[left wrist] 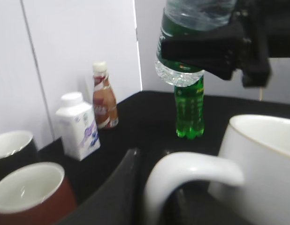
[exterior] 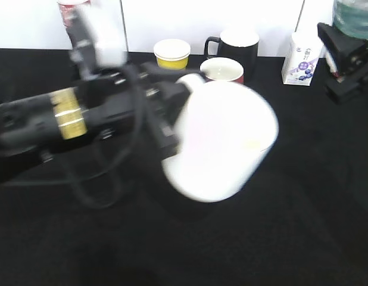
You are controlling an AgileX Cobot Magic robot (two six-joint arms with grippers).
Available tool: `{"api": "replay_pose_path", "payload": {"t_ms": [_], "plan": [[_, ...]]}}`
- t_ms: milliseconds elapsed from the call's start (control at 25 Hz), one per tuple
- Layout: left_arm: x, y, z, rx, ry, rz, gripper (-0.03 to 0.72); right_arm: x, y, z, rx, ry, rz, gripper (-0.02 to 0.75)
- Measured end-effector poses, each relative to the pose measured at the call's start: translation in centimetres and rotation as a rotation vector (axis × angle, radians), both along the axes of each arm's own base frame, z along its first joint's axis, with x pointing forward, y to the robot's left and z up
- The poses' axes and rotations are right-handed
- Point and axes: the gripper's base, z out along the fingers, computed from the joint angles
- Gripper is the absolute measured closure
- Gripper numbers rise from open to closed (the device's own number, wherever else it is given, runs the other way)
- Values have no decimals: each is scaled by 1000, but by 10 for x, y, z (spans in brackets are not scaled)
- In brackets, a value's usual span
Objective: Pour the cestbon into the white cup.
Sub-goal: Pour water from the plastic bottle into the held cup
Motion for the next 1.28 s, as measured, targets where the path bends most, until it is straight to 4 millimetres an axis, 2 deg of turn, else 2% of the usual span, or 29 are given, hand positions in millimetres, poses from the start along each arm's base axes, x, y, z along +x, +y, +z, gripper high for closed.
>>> {"api": "replay_pose_path", "payload": {"t_ms": [120, 240, 320, 560, 920, 1280], "plan": [[9, -15, 8, -37, -15, -2, 579, -4, 0, 5, -168, -73, -6, 248], [14, -17, 17, -87, -21, 24, 579, -5, 2, 5, -366, -147, -9, 248], [16, -17, 18, -106, -4, 51, 579, -5, 3, 7, -395, -174, -9, 248], [8, -28, 16, -150, 49, 65, 579, 0, 11, 32, -501, -333, 0, 248], [8, -27, 22, -237, 72, 58, 579, 0, 12, 34, -723, -425, -41, 248], [8, -27, 22, -239, 75, 58, 579, 0, 12, 34, -793, -452, -58, 248]]}}
